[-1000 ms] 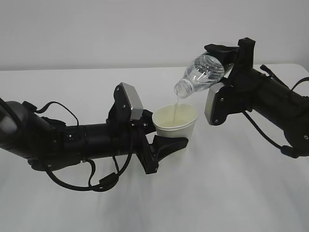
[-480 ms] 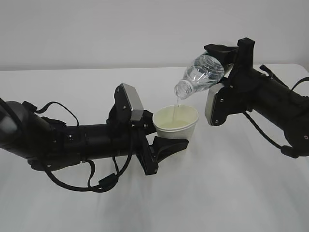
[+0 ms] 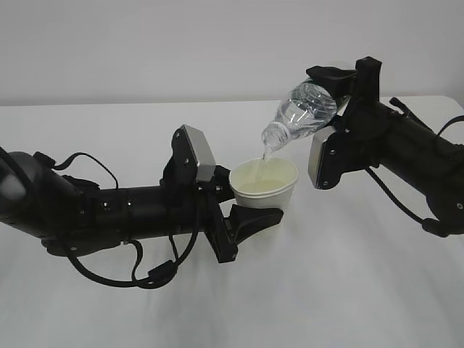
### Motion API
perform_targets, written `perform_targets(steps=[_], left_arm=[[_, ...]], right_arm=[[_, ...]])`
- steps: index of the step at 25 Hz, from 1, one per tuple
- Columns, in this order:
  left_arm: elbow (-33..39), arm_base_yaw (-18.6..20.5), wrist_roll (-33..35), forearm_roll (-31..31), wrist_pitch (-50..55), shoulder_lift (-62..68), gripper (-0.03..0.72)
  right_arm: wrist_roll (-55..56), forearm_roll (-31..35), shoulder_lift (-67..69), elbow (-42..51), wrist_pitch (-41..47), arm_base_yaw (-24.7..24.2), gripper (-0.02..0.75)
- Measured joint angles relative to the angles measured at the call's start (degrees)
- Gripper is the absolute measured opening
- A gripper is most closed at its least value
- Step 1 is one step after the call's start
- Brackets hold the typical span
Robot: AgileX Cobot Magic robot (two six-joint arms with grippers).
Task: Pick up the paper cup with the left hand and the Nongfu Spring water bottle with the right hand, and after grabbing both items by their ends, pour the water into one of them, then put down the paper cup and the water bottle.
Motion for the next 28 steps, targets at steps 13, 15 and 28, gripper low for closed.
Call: perform_targets(steps=[13,15,28], left_arm=[[0.0,0.0,0.0,0.1,0.0,0.0,0.429],[0.0,0.0,0.0,0.1,0.0,0.0,0.429],[0.0,0.0,0.0,0.1,0.0,0.1,0.429]], right_arm=[[-0.1,0.0,0.0,0.0,0.0,0.0,0.484],[-0.1,0.0,0.0,0.0,0.0,0.0,0.484],[-0.1,0.0,0.0,0.0,0.0,0.0,0.484]])
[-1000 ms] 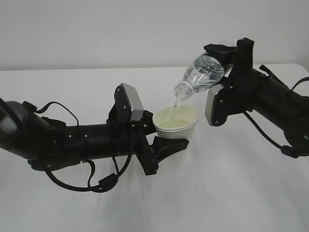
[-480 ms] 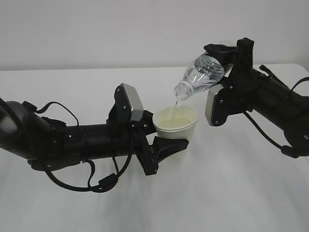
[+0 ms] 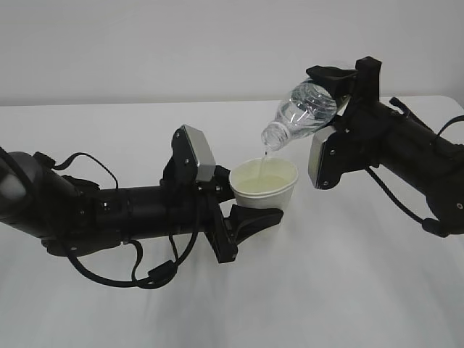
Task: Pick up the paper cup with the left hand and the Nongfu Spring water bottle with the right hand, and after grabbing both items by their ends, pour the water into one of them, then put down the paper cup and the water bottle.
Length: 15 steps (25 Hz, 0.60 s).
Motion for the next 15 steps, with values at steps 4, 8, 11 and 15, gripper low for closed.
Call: perform_targets(steps=[4,8,11,15], left_arm=[[0.0,0.0,0.0,0.0,0.0,0.0,0.429],[0.0,0.0,0.0,0.0,0.0,0.0,0.429],[0.0,0.0,0.0,0.0,0.0,0.0,0.429],[0.0,0.0,0.0,0.0,0.0,0.0,0.429]], right_arm=[[0.0,0.0,0.0,0.0,0.0,0.0,0.484],[0.0,0.0,0.0,0.0,0.0,0.0,0.484],[0.0,0.0,0.0,0.0,0.0,0.0,0.484],[0.0,0.0,0.0,0.0,0.0,0.0,0.484]])
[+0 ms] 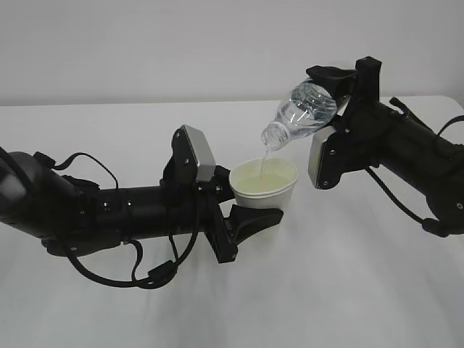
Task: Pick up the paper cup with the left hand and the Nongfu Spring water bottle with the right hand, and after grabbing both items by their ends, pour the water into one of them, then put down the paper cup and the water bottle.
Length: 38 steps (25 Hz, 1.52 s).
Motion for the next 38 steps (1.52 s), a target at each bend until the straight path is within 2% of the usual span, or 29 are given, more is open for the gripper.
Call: perform_targets(steps=[38], left_arm=[[0.0,0.0,0.0,0.1,0.0,0.0,0.429]], right_arm=[[3.5,-0.3,0.0,0.0,-0.1,0.0,0.484]])
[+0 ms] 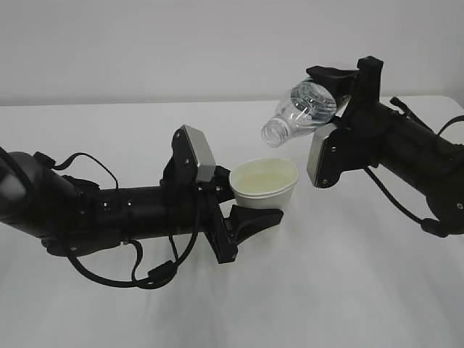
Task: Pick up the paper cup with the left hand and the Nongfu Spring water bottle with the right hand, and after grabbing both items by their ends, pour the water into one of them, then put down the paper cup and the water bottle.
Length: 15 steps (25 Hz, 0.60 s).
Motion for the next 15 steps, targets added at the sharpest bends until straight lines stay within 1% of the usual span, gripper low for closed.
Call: perform_targets(steps=[15], left_arm=[[0.0,0.0,0.0,0.0,0.0,0.0,0.429]], right_arm=[[3.8,0.2,0.0,0.0,0.0,0.0,0.484]])
